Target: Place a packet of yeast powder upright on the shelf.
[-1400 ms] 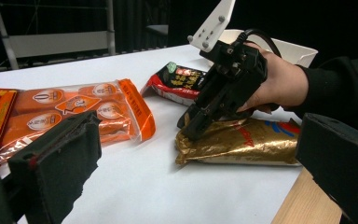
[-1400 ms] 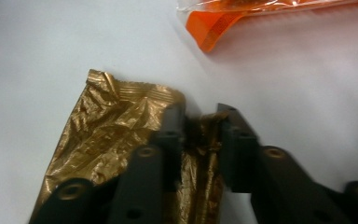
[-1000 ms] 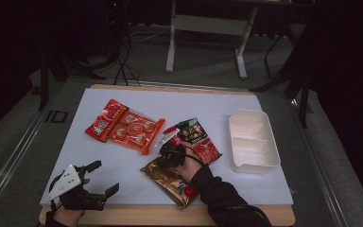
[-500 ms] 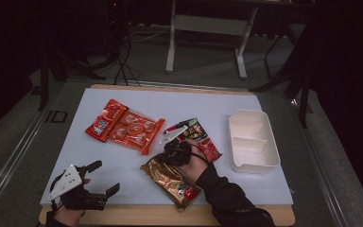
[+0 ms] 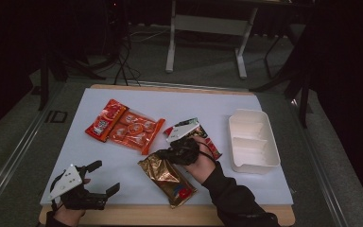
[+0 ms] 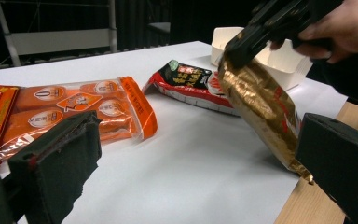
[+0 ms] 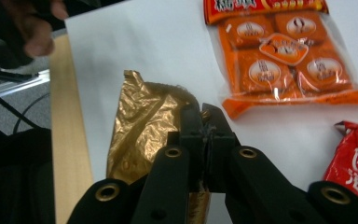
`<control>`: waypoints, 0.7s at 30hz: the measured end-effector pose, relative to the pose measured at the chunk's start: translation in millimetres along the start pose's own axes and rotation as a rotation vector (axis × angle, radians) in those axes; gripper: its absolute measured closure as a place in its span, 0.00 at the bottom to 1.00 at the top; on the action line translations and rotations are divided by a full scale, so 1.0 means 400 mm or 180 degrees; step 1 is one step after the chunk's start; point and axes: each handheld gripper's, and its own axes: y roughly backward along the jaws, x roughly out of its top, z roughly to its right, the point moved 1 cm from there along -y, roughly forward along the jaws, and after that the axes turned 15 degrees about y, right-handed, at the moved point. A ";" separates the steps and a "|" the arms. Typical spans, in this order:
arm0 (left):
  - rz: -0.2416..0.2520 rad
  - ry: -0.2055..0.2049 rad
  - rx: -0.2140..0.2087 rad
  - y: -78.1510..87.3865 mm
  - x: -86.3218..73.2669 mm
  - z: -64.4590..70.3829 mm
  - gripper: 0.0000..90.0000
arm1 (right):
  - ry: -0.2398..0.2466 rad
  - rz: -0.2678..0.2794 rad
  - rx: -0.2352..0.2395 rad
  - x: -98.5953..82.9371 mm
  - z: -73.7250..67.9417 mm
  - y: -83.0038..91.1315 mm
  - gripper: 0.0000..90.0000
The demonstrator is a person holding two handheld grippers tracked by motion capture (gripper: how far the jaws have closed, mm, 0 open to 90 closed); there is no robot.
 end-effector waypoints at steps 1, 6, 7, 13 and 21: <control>-0.0005 -0.0004 0.0000 0.000 0.000 0.000 0.01 | 0.0012 0.0030 0.0001 0.004 -0.004 0.007 0.99; -0.0007 0.0002 -0.0001 -0.001 0.000 -0.001 0.01 | 0.0036 0.0172 0.0035 0.020 -0.023 0.041 0.99; -0.0010 0.0000 0.0001 -0.001 0.000 -0.001 0.01 | 0.0046 0.0201 0.0048 0.024 -0.026 0.049 0.99; -0.0013 0.0000 0.0005 -0.001 0.000 -0.001 0.01 | 0.0039 0.0358 0.0055 0.044 -0.037 0.088 0.99; 0.0000 0.0013 0.0008 -0.002 0.000 -0.002 0.01 | 0.0005 0.0604 -0.0115 0.073 -0.030 0.147 0.99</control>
